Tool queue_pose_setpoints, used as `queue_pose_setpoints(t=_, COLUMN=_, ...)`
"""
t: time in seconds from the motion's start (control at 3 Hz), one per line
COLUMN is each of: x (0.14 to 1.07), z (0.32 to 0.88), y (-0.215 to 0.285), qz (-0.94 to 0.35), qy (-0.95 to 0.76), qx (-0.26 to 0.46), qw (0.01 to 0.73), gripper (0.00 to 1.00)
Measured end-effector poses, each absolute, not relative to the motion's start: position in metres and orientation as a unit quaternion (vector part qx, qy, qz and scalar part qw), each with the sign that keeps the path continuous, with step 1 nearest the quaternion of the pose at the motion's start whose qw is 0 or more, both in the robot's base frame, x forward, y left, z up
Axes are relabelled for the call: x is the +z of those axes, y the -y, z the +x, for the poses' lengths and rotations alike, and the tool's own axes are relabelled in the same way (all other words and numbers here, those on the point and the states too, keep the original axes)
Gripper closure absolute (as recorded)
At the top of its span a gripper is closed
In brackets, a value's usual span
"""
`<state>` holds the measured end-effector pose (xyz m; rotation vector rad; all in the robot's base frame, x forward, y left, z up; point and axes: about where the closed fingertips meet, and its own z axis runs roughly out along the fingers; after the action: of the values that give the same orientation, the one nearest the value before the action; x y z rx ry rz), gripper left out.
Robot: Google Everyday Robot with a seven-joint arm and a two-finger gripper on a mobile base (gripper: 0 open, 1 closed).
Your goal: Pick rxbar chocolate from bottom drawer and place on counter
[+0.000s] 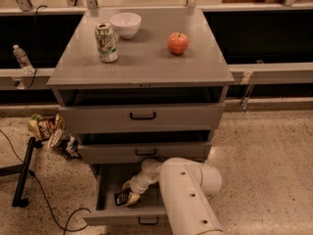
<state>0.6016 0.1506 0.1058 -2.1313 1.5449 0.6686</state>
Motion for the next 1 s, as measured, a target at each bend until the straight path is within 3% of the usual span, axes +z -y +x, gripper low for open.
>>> queue_pose_setpoints(t=0.33, x=0.11, z=0.602, y=-0.151, qz=-0.767, qy=-0.556, qx=0.241, qw=0.211, gripper=0.86)
queue_pose_setpoints(t=0.67, x=0.113, z=0.599, y=-0.134, qz=-0.748, qy=-0.581, qx=0.231, qw=0.224, gripper=1.0)
queue_pose_setpoints(t=1.0, x=0.134, z=0.604, y=-0.104, qz=-0.709, qy=-0.624, qx=0.207, qw=0.256, gripper=1.0)
